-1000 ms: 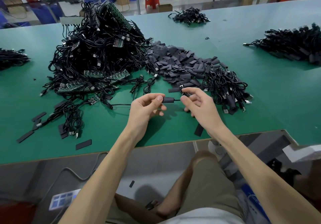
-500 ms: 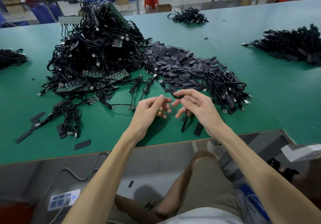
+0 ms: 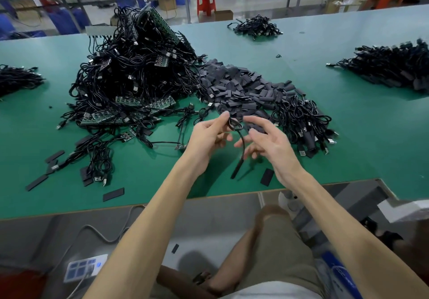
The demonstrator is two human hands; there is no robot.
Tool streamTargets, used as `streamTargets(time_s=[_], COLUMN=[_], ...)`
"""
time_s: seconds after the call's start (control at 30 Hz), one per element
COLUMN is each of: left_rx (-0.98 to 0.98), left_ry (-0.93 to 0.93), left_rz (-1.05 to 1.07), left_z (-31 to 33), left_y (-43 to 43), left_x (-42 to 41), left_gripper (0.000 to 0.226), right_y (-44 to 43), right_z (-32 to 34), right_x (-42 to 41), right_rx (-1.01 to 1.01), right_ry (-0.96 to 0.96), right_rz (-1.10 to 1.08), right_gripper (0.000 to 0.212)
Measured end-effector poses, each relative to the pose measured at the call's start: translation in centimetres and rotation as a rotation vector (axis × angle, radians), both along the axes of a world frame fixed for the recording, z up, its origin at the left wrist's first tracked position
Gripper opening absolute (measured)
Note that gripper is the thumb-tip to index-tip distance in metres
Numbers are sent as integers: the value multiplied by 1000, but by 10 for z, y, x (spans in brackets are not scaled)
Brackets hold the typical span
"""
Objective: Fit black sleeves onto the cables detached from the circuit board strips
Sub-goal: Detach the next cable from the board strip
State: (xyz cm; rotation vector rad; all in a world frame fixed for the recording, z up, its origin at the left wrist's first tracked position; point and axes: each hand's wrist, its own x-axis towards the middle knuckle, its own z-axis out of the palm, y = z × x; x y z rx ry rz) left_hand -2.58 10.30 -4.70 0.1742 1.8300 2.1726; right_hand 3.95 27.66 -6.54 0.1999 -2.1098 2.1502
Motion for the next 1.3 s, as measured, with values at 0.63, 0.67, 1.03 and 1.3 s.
streamTargets(time_s=[0.63,0.67,1.03,1.3], left_rx=[-200,-231,-1155,-1173], left_ry=[174,202,498,377], left_rz=[-334,-288,-73,-190], left_z=[44,40,29,15], left_y=[53,43,-70,-83], left_x=[-12,-14,-18,-12], left_gripper=[30,28,32,50], right_y=[-9,-9,-6,-6], right_z=[-6,-7,-5,-6], right_x=[-6,-6,-3,-1], right_rx=[170,172,153,188], right_ry=[-88,-87,-58,-58], right_rz=[-105,-101,-102,-97], right_gripper=[15,14,12,13])
